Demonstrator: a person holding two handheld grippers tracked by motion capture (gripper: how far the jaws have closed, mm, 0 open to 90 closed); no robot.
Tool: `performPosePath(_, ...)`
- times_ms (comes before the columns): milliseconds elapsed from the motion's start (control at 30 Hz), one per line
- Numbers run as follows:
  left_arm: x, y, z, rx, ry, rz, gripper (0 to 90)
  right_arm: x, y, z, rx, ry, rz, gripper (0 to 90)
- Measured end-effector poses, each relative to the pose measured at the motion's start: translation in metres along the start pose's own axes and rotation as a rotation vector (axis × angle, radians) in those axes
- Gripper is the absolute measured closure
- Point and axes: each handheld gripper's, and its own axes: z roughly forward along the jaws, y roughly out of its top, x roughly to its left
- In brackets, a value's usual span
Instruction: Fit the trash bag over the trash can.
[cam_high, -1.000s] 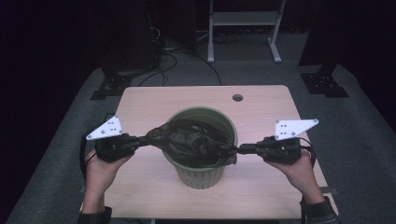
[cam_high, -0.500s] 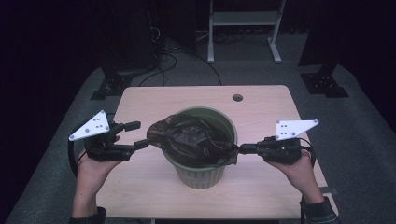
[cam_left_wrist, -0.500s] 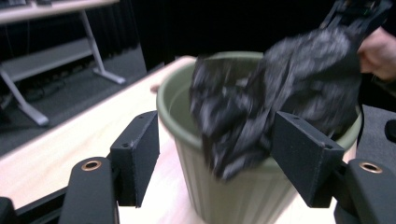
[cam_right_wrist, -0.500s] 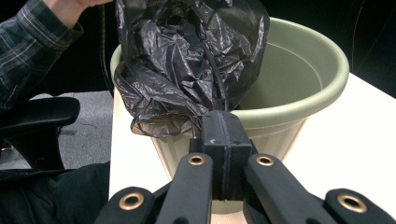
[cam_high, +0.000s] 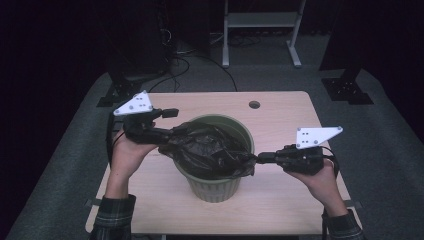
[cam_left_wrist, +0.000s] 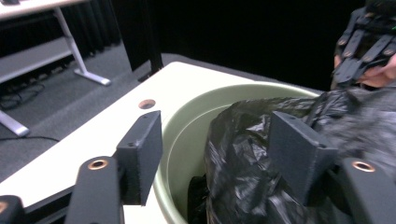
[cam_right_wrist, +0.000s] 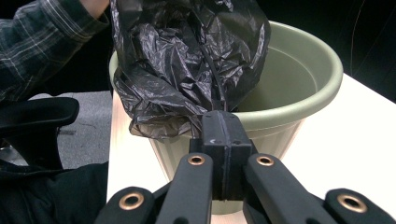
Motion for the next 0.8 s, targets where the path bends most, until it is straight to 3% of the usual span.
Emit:
performPosePath(67,0.003,-0.001,0.009,0.031,-0.013,-0.005,41.8,0.0,0.0,-0.002,-0.005,0.001,-0.001,90.0)
performPosePath(233,0.004,-0.006,0.018,0.11,-0.066,-0.002,87.9,0.001,0.001,-0.005,-0.015,-0.004,-0.008,90.0)
performPosePath(333,0.004,-0.007,0.014,0.101,-0.023,0.004,89.9,0.002,0.003,-0.007,-0.015,-0.007,-0.013,90.0)
performPosePath(467,0.01,-0.008,-0.005,0.025,0.053,-0.006,89.9,0.004,0.004,-0.012,-0.014,-0.023,-0.022,90.0)
performPosePath(567,0.013,-0.008,-0.019,-0.004,0.095,-0.008,89.9,0.003,0.006,-0.019,-0.011,-0.047,-0.03,90.0)
performPosePath(800,0.016,-0.022,-0.042,-0.041,0.15,-0.028,89.9,0.0,0.0,-0.036,-0.003,-0.096,-0.021,90.0)
